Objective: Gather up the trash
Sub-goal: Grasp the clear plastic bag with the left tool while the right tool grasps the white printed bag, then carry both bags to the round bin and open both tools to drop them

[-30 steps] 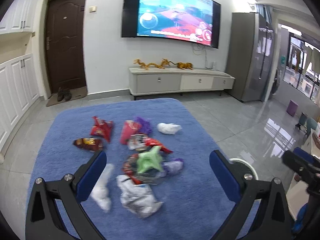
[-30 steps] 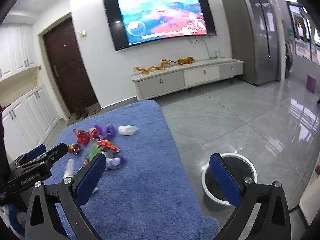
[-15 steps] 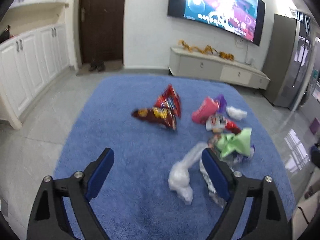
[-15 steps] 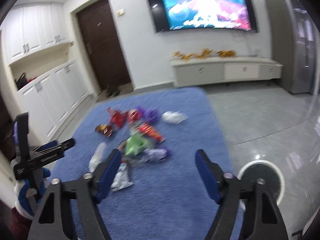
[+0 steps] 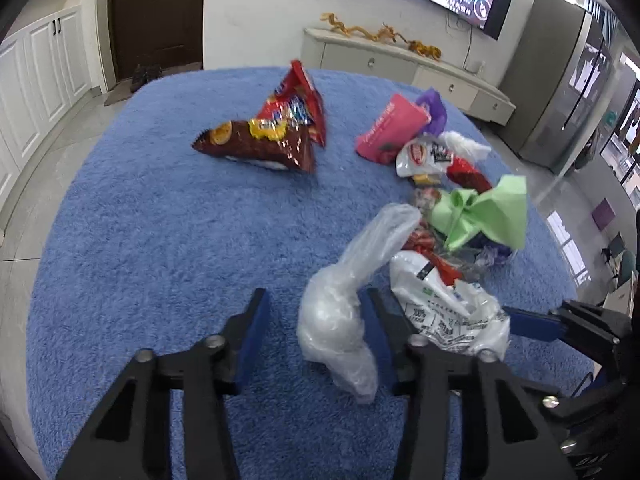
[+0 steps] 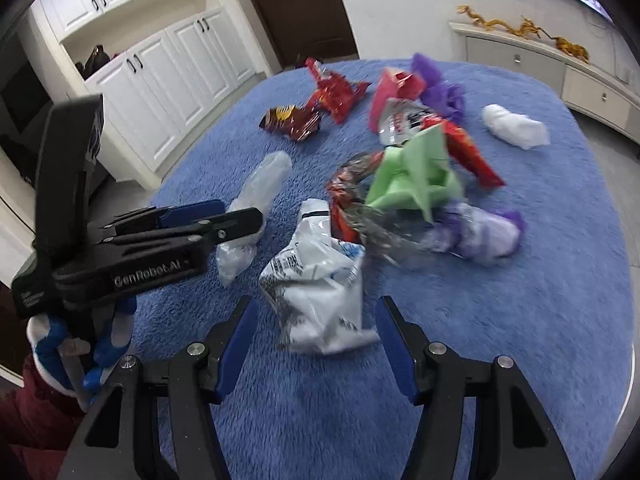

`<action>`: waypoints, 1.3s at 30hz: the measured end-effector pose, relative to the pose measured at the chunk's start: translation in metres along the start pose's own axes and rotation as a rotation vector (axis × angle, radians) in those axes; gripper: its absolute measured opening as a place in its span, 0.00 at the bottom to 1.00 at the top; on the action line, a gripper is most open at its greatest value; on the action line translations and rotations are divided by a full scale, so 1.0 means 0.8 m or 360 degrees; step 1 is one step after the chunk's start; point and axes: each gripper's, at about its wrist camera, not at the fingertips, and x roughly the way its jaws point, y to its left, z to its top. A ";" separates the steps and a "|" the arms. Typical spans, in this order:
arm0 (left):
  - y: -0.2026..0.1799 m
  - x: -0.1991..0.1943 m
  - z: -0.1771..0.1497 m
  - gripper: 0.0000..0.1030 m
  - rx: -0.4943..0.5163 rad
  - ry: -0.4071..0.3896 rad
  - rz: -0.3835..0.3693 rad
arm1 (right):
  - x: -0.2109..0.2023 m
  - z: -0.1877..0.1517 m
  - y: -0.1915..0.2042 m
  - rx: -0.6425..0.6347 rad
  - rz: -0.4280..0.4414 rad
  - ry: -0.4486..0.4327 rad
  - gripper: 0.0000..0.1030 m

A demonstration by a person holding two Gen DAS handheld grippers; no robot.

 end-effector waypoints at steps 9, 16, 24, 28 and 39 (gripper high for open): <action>0.000 -0.017 -0.015 0.28 -0.0040 -0.0059 0.0000 | -0.023 -0.014 -0.005 -0.0004 0.0129 -0.0067 0.34; -0.014 -0.068 -0.012 0.28 -0.0050 -0.0184 -0.0027 | -0.112 -0.034 -0.029 0.0126 0.0118 -0.0314 0.34; -0.112 -0.104 0.016 0.28 0.0155 -0.0272 -0.0307 | -0.258 -0.105 -0.122 0.0444 -0.0221 -0.0610 0.34; -0.192 -0.093 0.027 0.28 0.0320 -0.0207 -0.0475 | -0.297 -0.163 -0.186 0.0678 -0.0405 -0.0661 0.34; -0.414 -0.007 0.067 0.29 0.0607 0.0025 -0.0696 | -0.300 -0.223 -0.344 0.1059 -0.0592 -0.0654 0.34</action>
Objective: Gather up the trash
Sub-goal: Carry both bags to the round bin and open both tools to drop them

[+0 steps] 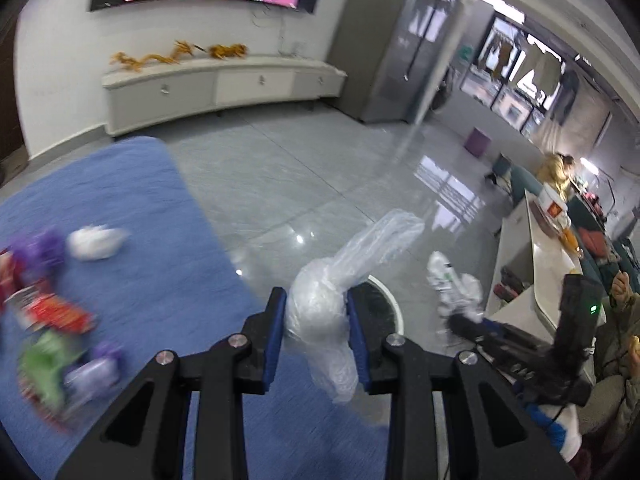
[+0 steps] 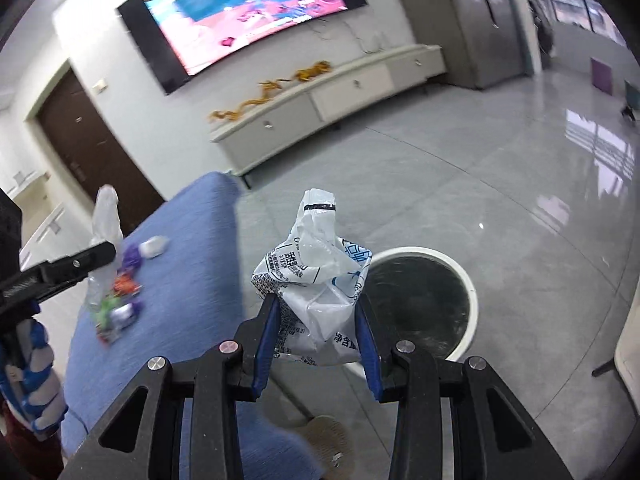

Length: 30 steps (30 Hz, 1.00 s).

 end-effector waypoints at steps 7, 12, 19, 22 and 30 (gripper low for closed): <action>-0.031 0.114 0.024 0.30 0.0014 0.0172 -0.0058 | 0.073 0.018 -0.055 0.0106 -0.0092 0.0094 0.43; -0.031 0.162 0.030 0.41 -0.0019 0.0269 -0.0108 | 0.101 0.026 -0.078 0.0127 -0.0159 0.0129 0.63; -0.022 0.148 0.029 0.43 -0.0027 0.0237 -0.0095 | 0.089 0.023 -0.066 0.0101 -0.0142 0.0120 0.63; -0.019 0.109 0.029 0.43 -0.0001 0.0130 -0.0013 | 0.072 0.023 -0.050 0.0074 -0.0103 0.0078 0.63; 0.011 -0.039 0.003 0.43 -0.0055 -0.0214 0.0219 | 0.015 0.022 0.024 -0.0094 0.0055 -0.0064 0.64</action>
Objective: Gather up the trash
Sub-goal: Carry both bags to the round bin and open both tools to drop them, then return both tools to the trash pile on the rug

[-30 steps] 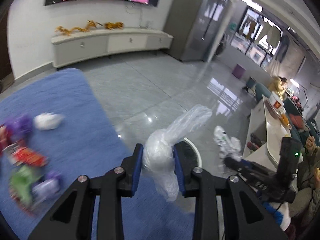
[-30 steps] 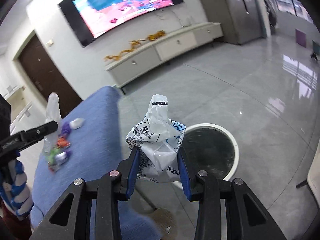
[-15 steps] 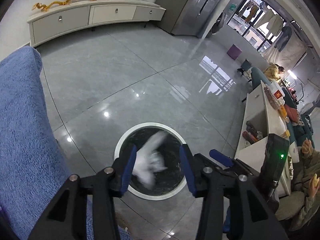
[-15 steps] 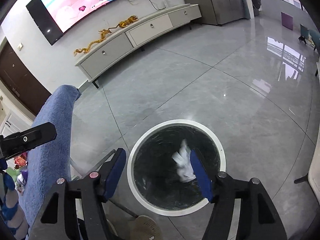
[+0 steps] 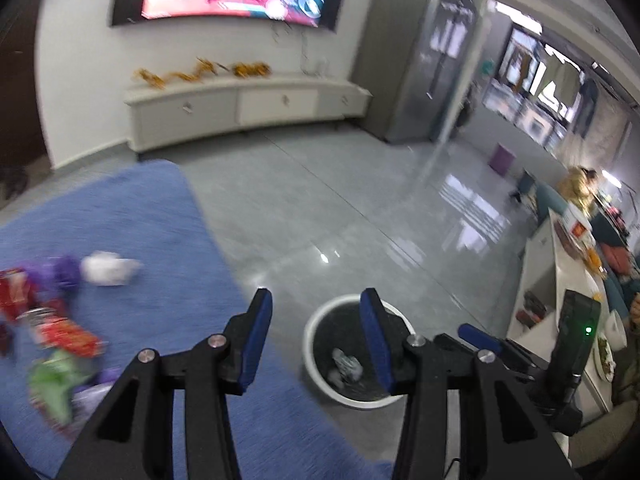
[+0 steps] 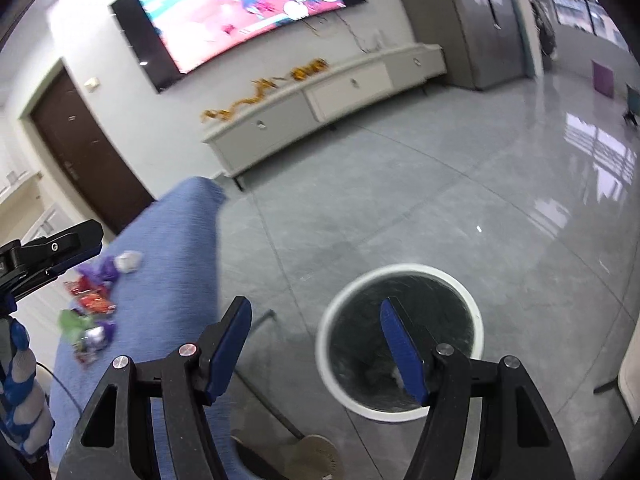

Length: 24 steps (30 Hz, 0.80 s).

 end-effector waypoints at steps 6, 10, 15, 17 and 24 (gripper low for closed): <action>0.043 -0.130 -0.008 0.43 -0.0096 -0.0260 0.0126 | -0.042 0.004 0.070 -0.0168 0.0152 -0.0102 0.65; 0.069 -0.229 -0.017 0.61 -0.0123 -0.0460 0.0253 | -0.076 0.004 0.110 -0.0263 0.0238 -0.0185 0.68; 0.109 -0.321 -0.048 0.75 -0.0161 -0.0622 0.0413 | -0.110 0.002 0.161 -0.0358 0.0360 -0.0263 0.69; 0.120 -0.345 -0.058 0.75 -0.0161 -0.0661 0.0477 | -0.121 0.002 0.180 -0.0401 0.0397 -0.0282 0.69; 0.176 -0.445 -0.073 0.75 -0.0115 -0.0843 0.0799 | -0.161 0.008 0.251 -0.0564 0.0523 -0.0370 0.70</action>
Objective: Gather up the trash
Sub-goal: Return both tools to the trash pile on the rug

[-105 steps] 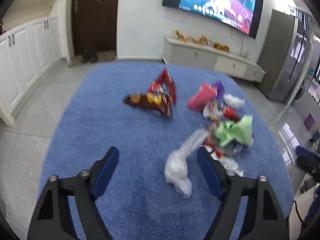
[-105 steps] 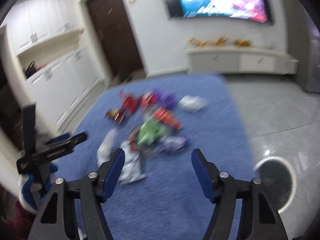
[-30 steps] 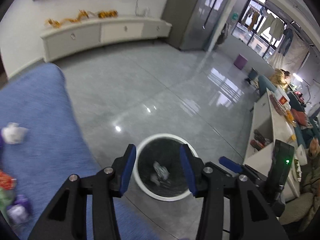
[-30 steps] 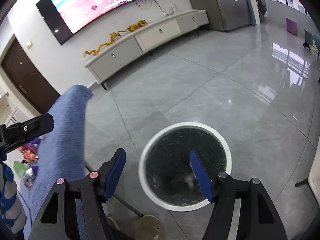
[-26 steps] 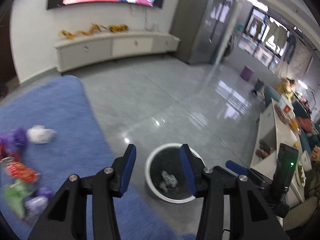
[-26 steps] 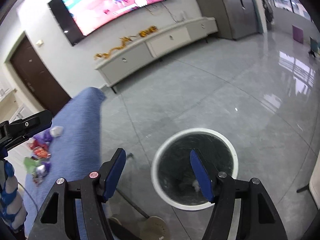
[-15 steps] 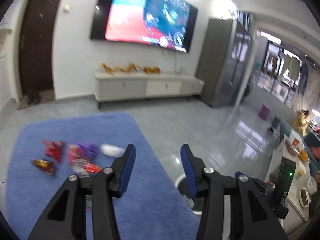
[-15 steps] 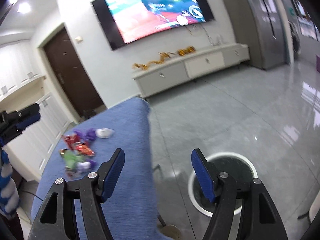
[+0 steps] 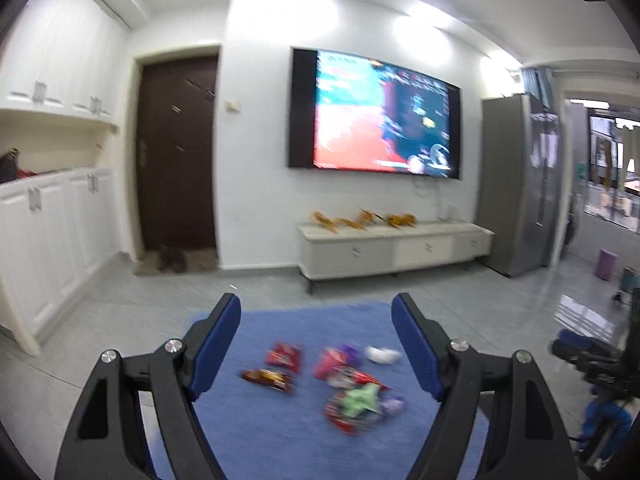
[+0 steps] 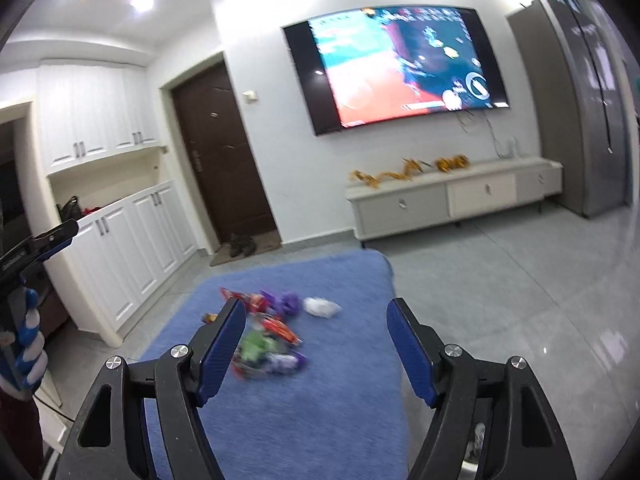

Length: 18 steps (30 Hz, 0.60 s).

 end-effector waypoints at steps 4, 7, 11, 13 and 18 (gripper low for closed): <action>0.047 -0.020 0.020 0.75 0.0014 -0.0090 0.0145 | 0.002 0.022 0.040 -0.0068 0.0094 -0.0043 0.71; 0.075 -0.035 0.033 0.75 0.0006 -0.0138 0.0230 | 0.006 0.039 0.070 -0.0118 0.0166 -0.0068 0.71; 0.117 -0.057 0.049 0.75 -0.0010 -0.0213 0.0357 | 0.008 0.068 0.112 -0.0179 0.0284 -0.0117 0.71; 0.136 -0.071 0.055 0.75 -0.0018 -0.0258 0.0422 | 0.004 0.076 0.126 -0.0209 0.0332 -0.0140 0.73; 0.162 -0.084 0.049 0.75 -0.0066 -0.0291 0.0471 | 0.016 0.076 0.152 -0.0207 0.0452 -0.0123 0.76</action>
